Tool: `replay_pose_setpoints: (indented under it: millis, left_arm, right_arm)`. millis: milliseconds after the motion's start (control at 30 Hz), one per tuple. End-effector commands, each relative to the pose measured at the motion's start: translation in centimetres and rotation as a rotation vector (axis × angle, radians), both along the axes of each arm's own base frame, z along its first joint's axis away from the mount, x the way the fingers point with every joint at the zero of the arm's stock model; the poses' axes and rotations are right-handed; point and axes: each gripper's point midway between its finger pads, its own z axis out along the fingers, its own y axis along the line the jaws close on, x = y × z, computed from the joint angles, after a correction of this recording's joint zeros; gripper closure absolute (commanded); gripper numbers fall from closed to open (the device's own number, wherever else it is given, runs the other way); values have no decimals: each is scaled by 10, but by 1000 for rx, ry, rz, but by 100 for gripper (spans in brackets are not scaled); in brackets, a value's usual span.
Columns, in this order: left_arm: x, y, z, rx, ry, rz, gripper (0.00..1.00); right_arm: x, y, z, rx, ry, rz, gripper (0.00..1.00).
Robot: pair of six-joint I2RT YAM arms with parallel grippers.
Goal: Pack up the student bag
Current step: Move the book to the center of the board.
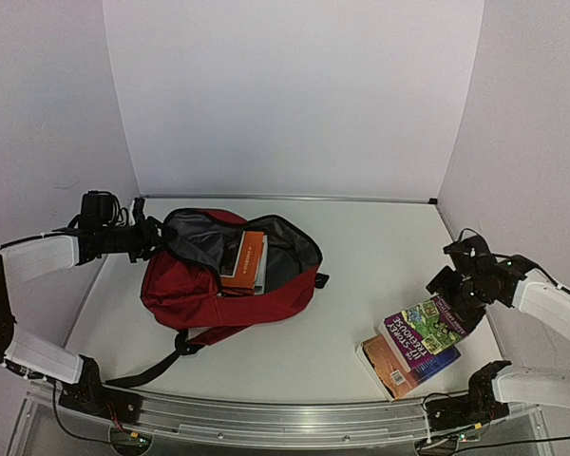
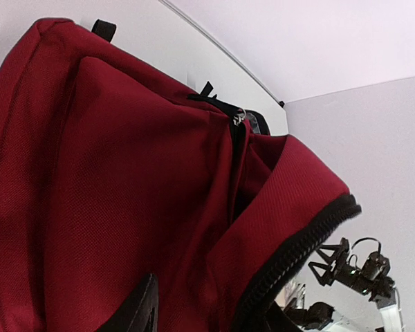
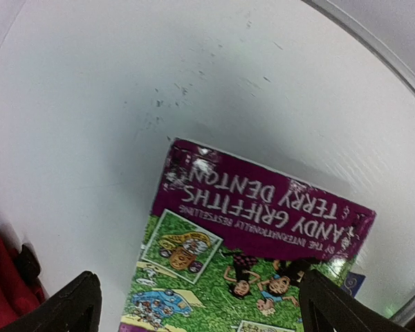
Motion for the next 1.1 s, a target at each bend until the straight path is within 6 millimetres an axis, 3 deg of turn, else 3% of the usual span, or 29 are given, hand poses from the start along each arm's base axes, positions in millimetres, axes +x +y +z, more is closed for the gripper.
replay_pose_setpoints:
  millis: [0,167,333,533,733,1067]
  left_arm:
    - [-4,8,27,54,-73,15,50]
    - [-9,8,37,56,-95,9,32]
    - [-9,8,37,60,-101,4,22]
    - [-6,6,41,51,-111,-6,14]
    - [-7,6,46,55,-128,-11,11]
    - [-14,7,45,63,-122,-8,11]
  right_arm:
    - [-37,-2,-15,86,128,-129,2]
    - [-56,7,-33,178,185,-157,2]
    - [-60,14,-45,234,182,-160,2]
    - [-38,44,-70,336,171,-55,4]
    - [11,53,-48,257,49,86,8]
    - [44,91,-85,338,48,230,18]
